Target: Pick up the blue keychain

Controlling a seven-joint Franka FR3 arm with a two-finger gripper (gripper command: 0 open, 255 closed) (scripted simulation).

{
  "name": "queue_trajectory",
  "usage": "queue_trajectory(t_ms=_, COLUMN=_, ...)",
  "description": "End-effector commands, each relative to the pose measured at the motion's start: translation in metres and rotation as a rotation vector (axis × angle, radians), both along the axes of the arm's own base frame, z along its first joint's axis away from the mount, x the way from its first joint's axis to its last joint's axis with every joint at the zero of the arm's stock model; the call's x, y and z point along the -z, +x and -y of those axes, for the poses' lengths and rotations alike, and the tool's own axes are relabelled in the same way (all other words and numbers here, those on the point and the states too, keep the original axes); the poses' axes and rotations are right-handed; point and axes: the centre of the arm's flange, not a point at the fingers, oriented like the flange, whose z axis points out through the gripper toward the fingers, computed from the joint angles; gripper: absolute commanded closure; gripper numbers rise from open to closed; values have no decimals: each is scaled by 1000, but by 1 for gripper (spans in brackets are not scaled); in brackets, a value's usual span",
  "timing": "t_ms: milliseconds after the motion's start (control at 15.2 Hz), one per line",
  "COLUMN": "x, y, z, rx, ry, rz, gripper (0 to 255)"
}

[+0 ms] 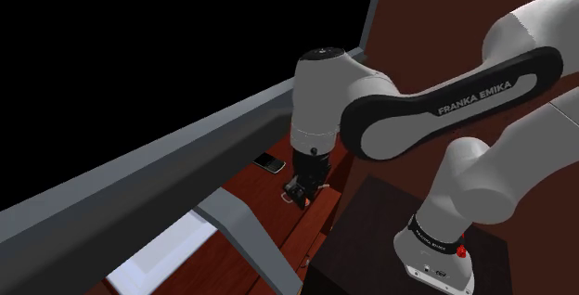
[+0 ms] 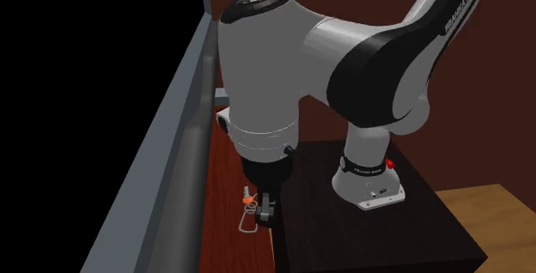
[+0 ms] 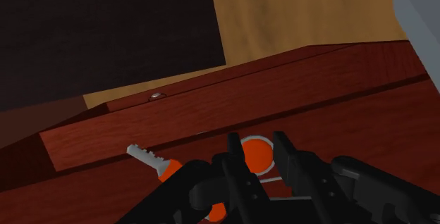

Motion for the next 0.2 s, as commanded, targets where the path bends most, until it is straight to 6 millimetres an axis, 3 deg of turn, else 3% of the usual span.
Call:
queue_trajectory(t_ms=0, x=-18, y=6, z=-1, rx=0, ry=23, rz=45, gripper=255)
queue_trajectory(t_ms=132, x=-19, y=6, z=-1, rx=0, ry=23, rz=45, gripper=255)
